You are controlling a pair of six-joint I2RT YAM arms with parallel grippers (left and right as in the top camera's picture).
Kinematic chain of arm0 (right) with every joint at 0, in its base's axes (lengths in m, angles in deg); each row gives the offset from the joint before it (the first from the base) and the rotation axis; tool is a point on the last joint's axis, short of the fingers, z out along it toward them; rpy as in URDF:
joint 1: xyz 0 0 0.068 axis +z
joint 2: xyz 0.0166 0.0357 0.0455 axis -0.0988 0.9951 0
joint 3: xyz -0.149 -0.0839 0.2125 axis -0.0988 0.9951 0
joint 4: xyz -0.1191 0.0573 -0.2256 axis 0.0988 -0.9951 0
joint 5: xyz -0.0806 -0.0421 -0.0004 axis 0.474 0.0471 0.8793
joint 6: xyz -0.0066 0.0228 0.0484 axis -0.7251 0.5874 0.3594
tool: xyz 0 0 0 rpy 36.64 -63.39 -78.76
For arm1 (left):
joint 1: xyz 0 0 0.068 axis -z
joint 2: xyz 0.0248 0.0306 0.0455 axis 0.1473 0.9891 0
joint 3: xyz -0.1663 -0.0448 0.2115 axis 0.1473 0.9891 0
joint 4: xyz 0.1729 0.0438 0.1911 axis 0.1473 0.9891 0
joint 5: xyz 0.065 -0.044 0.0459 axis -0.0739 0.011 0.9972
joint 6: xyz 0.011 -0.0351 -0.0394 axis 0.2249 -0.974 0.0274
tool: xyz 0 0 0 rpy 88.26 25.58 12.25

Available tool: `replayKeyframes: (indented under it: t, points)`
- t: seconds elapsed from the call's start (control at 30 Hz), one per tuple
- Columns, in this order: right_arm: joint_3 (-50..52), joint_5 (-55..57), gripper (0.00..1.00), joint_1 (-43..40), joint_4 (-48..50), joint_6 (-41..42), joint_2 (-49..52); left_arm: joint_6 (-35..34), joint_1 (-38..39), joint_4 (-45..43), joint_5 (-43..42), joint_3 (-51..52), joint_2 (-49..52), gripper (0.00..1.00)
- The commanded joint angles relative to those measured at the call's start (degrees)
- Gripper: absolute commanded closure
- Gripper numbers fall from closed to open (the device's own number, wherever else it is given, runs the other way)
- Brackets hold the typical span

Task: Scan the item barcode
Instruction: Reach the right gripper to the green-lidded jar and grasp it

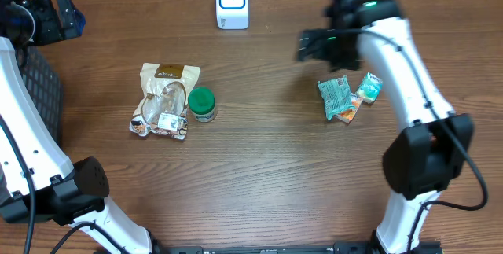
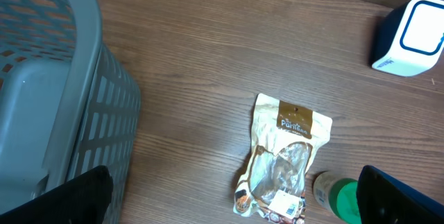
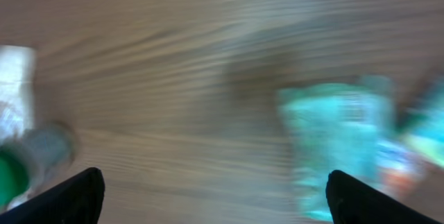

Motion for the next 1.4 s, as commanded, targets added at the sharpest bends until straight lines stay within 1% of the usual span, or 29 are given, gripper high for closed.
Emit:
replayKeyframes:
  t: [0.0, 0.13, 0.23, 0.33, 0.53, 0.77, 0.83, 0.97, 1.03, 1.23, 1.3, 1.37]
  points:
    - [-0.5, -1.9, 0.0, 8.0, 5.8, -2.0, -0.6, 0.7, 0.4, 0.0, 0.0, -1.2, -1.0, 0.0]
    - [-0.5, -1.8, 0.0, 16.7, 10.7, -5.6, 1.4, 0.7, 0.4, 0.0, 0.0, -1.2, -1.0, 0.0]
    - [-0.5, -1.4, 0.0, 21.6, 12.2, -8.5, 3.7, 0.7, 0.4, 0.0, 0.0, -1.2, -1.0, 0.0]
    - [-0.5, 1.5, 0.0, 24.8, 12.6, -8.8, 5.1, 0.7, 0.4, 0.0, 0.0, -1.2, -1.0, 0.0]
    - [-0.5, 1.8, 0.0, 28.9, 15.1, -10.0, 6.7, 0.7, 0.4, 0.0, 0.0, -1.2, -1.0, 0.0]
    - [-0.5, 1.8, 0.0, 31.0, 17.6, -11.0, 9.6, 0.7, 0.4, 0.0, 0.0, -1.2, -1.0, 0.0]
    - [-0.5, 3.3, 0.0, 31.1, 18.8, -11.0, 10.7, 0.7, 0.4, 0.0, 0.0, -1.2, -1.0, 0.0]
    - [-0.5, 10.1, 0.0, 31.0, 20.9, -11.8, 12.9, 0.7, 0.4, 0.0, 0.0, -1.2, -1.0, 0.0]
    - [-0.5, 10.7, 0.0, 31.0, 22.1, -13.9, 13.6, 0.7, 0.4, 0.0, 0.0, -1.2, -1.0, 0.0]
    - [-0.5, 10.6, 0.01, 30.9, 24.8, -15.6, 15.9, 0.7, 0.4, 0.0, 0.0, -1.2, -1.0, 0.0]
    - [-0.5, 10.6, 0.04, 30.8, 25.2, -15.7, 16.2, 0.7, 0.4, 0.0, 0.0, -1.2, -1.0, 0.0]
    - [-0.5, 10.6, 0.11, 30.6, 25.8, -15.7, 16.3, 0.7, 0.4, 0.0, 0.0, -1.2, -1.0, 0.0]
